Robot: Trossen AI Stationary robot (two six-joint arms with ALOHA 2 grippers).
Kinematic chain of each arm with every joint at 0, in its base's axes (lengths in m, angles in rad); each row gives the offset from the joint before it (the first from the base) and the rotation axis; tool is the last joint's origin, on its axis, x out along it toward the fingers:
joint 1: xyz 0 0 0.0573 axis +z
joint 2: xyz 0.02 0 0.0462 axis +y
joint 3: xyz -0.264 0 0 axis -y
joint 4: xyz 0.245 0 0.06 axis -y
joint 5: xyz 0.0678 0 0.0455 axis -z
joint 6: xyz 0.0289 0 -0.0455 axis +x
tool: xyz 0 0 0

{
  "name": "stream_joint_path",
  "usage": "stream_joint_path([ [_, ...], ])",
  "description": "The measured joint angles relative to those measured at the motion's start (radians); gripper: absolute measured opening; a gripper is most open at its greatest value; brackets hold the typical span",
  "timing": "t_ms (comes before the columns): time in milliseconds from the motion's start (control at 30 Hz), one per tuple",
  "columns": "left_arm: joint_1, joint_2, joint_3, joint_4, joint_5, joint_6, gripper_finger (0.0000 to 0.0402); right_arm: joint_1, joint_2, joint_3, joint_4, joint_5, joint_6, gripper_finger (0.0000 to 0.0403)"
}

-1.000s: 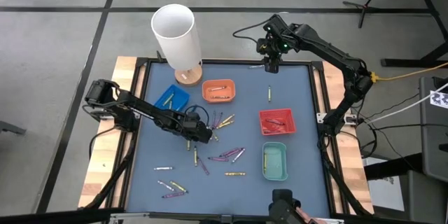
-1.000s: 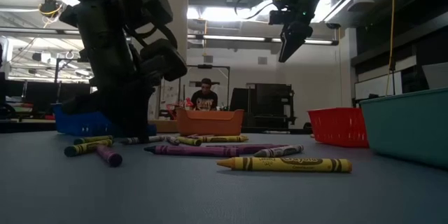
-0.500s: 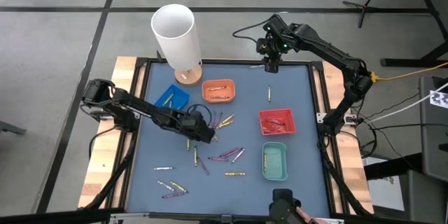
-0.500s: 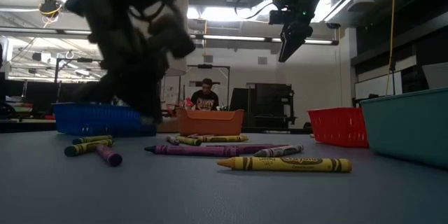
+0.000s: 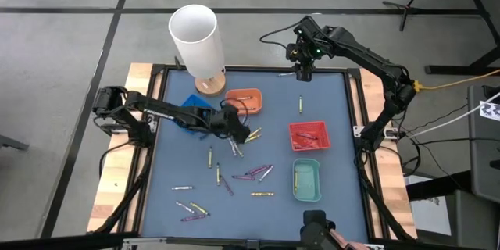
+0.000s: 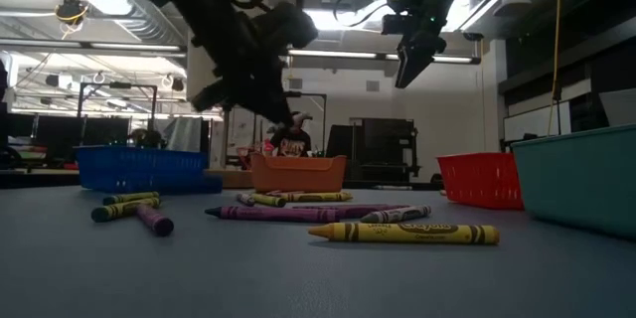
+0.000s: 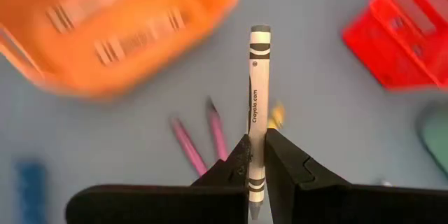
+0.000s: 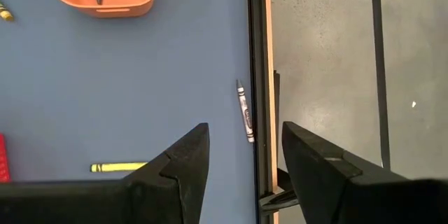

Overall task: Sort crayons
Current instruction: Put the gray crayon into the orange bin

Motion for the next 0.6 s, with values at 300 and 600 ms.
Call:
stream_joint_path([
  [300,0.143,-0.001,0.003,0.116,-0.075,0.359,0.0009,-0.002,0.000,0.000,0.000,0.000,-0.015,0.0179],
  [600,0.215,-0.002,0.003,0.119,-0.074,0.533,0.0009,-0.035,0.000,0.000,-0.003,-0.017,-0.024,0.0179],
])
